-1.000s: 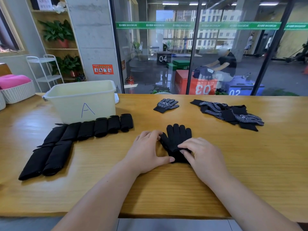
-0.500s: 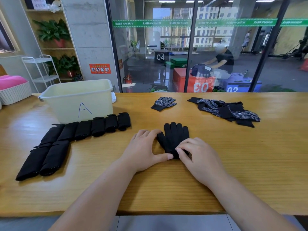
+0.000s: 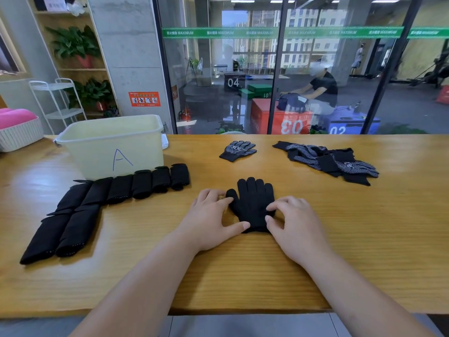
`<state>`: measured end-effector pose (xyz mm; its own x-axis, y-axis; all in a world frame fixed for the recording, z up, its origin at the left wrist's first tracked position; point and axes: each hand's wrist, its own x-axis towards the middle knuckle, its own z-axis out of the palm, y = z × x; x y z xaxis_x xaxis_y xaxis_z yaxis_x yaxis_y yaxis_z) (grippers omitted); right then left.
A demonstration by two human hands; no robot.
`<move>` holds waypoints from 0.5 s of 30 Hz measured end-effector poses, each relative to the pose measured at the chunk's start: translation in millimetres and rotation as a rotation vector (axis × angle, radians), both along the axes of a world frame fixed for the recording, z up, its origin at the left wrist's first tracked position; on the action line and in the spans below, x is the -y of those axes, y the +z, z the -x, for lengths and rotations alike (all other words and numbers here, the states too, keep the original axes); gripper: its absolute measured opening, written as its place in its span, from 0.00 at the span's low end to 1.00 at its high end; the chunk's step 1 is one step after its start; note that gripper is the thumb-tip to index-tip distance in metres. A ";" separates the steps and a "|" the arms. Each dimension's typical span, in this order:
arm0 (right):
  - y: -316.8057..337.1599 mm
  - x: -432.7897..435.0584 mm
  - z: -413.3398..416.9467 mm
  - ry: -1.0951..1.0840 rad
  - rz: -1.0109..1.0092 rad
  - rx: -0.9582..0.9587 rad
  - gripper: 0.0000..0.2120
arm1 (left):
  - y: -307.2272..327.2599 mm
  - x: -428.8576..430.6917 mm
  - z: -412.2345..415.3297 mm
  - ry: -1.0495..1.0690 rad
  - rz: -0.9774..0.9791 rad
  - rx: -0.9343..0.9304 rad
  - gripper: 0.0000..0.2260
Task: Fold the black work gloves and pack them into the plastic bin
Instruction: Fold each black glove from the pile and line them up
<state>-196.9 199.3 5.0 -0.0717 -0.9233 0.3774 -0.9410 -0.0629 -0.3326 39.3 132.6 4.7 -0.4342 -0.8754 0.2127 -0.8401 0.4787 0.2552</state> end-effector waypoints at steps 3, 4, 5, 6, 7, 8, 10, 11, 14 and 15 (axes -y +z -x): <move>8.2 7.4 -6.2 0.132 -0.099 -0.063 0.24 | 0.2 0.0 0.7 0.009 -0.015 0.002 0.46; 9.4 11.1 -8.9 0.162 -0.169 -0.090 0.27 | 0.1 0.0 0.8 0.012 -0.020 0.000 0.47; 9.6 15.2 -10.7 0.152 -0.238 -0.111 0.28 | 0.0 0.1 0.8 0.015 -0.025 0.000 0.47; 9.4 19.4 -11.6 0.108 -0.285 -0.130 0.30 | 0.2 0.2 0.9 0.017 -0.030 0.001 0.47; 9.9 24.5 -12.6 0.050 -0.300 -0.153 0.31 | 0.2 0.5 0.9 0.017 -0.033 -0.001 0.48; 11.6 30.5 -14.6 0.007 -0.291 -0.176 0.31 | 0.0 1.1 1.1 0.019 -0.034 -0.003 0.48; 17.3 45.1 -22.0 0.028 -0.278 -0.174 0.31 | -0.3 1.5 1.4 0.020 -0.028 -0.007 0.48; 20.0 53.3 -26.6 0.075 -0.302 -0.152 0.31 | -0.8 1.8 1.5 0.021 -0.024 -0.009 0.48; 19.5 73.8 -34.8 0.148 -0.464 -0.175 0.34 | -1.8 1.7 1.5 0.025 -0.021 -0.014 0.49; 18.9 79.9 -34.8 0.126 -0.476 -0.195 0.35 | -1.5 1.7 1.4 0.026 -0.020 -0.013 0.49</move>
